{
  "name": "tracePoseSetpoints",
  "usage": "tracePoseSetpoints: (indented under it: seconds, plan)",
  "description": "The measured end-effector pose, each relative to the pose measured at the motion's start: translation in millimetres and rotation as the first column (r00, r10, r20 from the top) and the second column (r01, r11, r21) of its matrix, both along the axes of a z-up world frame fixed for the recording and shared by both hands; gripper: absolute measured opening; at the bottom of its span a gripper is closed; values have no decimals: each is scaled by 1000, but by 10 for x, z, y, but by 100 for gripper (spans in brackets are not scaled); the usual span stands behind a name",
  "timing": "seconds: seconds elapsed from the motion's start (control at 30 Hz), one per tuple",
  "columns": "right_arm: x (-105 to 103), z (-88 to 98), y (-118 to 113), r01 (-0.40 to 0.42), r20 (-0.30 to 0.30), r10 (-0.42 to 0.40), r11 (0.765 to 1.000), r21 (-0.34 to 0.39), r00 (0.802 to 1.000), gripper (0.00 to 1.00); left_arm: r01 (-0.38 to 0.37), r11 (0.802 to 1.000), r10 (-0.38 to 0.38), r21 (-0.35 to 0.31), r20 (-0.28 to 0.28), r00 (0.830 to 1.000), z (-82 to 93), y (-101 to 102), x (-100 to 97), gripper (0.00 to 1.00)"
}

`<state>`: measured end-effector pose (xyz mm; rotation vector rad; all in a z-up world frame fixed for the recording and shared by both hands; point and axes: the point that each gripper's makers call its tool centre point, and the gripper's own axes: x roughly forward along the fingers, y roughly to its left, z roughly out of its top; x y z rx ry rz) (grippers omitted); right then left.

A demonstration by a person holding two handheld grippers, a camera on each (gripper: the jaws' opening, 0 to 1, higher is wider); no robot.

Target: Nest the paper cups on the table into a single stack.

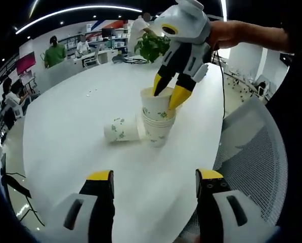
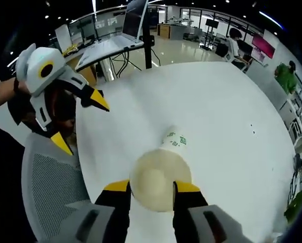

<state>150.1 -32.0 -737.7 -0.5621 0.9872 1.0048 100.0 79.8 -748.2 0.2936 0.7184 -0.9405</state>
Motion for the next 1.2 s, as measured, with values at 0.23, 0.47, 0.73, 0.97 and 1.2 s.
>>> tracePoseSetpoints:
  seconds: [0.23, 0.47, 0.73, 0.97, 1.2]
  plan:
    - [-23, 72, 62, 7, 1, -7, 999, 46, 1000, 31, 1, 1000, -1, -3, -6, 1000, -16, 8, 28, 64]
    - [-68, 174, -44, 38, 10, -38, 997, 61, 999, 32, 1, 1000, -1, -1, -6, 1000, -15, 19, 32, 64]
    - [45, 205, -257, 100, 52, -104, 992, 78, 993, 34, -6, 1000, 6, -1, -10, 1000, -42, 34, 37, 64]
    - [33, 155, -506, 147, 87, -151, 987, 59, 985, 38, -9, 1000, 9, -1, -12, 1000, -44, 26, 27, 64]
    - [33, 26, -841, 194, 128, -197, 980, 35, 972, 40, -10, 1000, 10, 5, -16, 1000, -73, 59, 32, 64]
